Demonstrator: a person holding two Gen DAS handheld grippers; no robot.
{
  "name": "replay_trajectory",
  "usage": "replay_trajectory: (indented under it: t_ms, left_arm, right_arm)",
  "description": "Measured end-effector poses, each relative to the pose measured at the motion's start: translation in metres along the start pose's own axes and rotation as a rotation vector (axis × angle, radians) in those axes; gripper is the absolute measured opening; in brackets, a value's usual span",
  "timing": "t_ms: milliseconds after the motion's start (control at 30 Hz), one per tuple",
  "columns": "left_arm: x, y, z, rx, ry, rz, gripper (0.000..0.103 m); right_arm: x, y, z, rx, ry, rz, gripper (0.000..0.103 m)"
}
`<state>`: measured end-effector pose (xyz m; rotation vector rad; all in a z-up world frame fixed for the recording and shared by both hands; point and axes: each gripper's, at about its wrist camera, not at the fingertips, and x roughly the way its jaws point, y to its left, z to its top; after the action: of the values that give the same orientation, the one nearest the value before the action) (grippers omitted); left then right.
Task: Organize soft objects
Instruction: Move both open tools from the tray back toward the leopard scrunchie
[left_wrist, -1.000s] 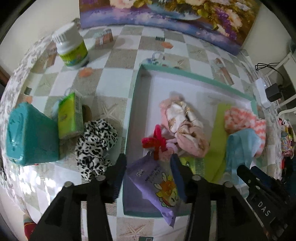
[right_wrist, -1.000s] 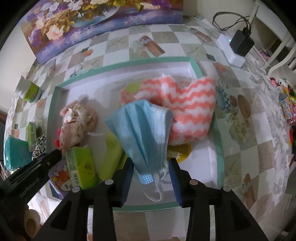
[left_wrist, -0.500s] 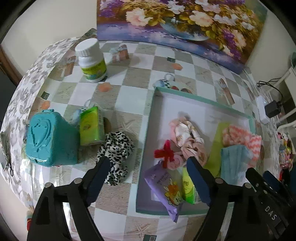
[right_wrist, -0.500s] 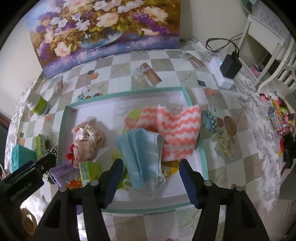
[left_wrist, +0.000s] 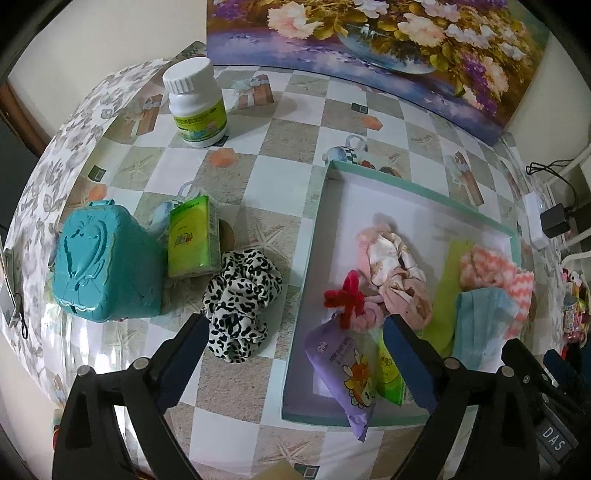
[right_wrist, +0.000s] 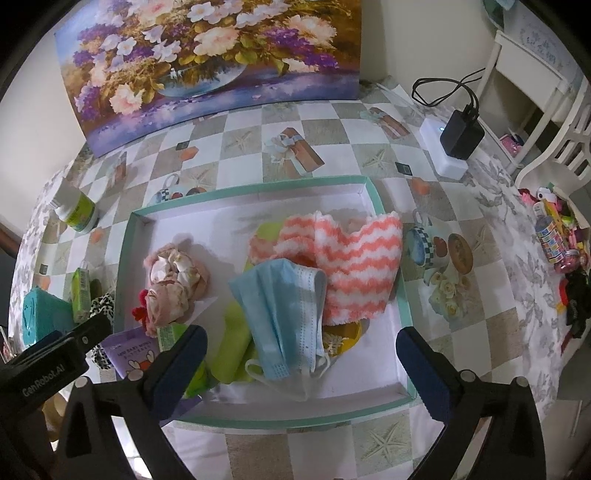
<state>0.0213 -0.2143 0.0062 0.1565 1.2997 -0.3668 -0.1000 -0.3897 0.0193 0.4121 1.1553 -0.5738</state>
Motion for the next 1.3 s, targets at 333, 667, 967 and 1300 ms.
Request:
replay_trajectory:
  t_ms: [333, 667, 967, 1300]
  left_arm:
    - [-0.018, 0.011, 0.007, -0.03, -0.044, -0.006, 0.095]
    - [-0.054, 0.063, 0.025, -0.14, -0.144, -0.025, 0.095]
    - [-0.075, 0.133, 0.035, -0.288, -0.229, -0.003, 0.096]
    - [-0.058, 0.215, 0.032, -0.492, -0.181, 0.059, 0.096]
  right_arm:
    - [-0.009, -0.005, 0.004, 0.021, -0.047, -0.019, 0.103]
    - [-0.026, 0.019, 0.008, 0.015, -0.123, 0.078, 0.103]
    - [-0.022, 0.056, 0.003, -0.07, -0.118, 0.149, 0.103]
    - [-0.023, 0.109, -0.001, -0.179, -0.121, 0.231, 0.103]
